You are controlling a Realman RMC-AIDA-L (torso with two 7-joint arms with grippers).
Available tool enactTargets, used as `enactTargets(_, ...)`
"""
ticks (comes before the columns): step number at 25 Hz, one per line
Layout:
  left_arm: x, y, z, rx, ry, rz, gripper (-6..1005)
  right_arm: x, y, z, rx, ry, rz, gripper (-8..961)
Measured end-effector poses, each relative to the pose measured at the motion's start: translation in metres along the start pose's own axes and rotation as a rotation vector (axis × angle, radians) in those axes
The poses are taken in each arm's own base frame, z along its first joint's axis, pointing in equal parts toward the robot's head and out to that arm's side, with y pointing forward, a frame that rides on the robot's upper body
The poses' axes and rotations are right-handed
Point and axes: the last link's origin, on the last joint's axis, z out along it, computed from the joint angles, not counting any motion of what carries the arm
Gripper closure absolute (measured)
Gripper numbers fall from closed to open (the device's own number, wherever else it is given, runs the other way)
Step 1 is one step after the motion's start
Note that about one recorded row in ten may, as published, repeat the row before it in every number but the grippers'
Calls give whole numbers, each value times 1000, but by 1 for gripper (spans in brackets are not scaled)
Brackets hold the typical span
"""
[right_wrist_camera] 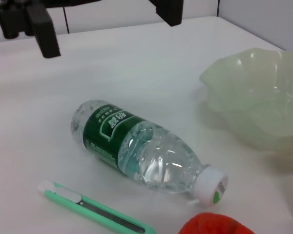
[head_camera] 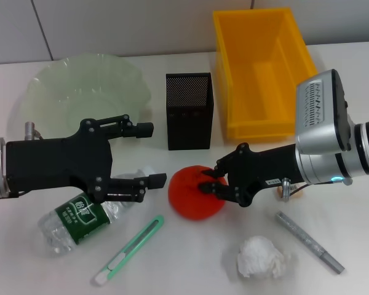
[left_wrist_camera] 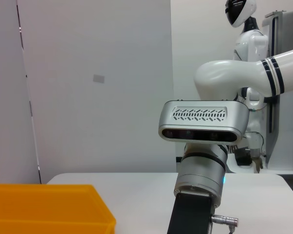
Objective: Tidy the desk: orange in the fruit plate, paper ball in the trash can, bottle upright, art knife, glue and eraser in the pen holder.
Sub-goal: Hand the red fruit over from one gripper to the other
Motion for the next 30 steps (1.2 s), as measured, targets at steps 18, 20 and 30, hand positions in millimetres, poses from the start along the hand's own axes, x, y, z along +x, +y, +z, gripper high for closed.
enactTargets(18,-12,5,-17,66,18,-27,164,-18,-4,-12,45,-35,-48,876)
enactTargets(20,-14,6,-19,71,19,-29,164,-22,-5,-15,53,-41,-56,885)
enactTargets(30,-15,8,-20,77,26,-26,164,-51,-4,-21,73,-68,-123,913)
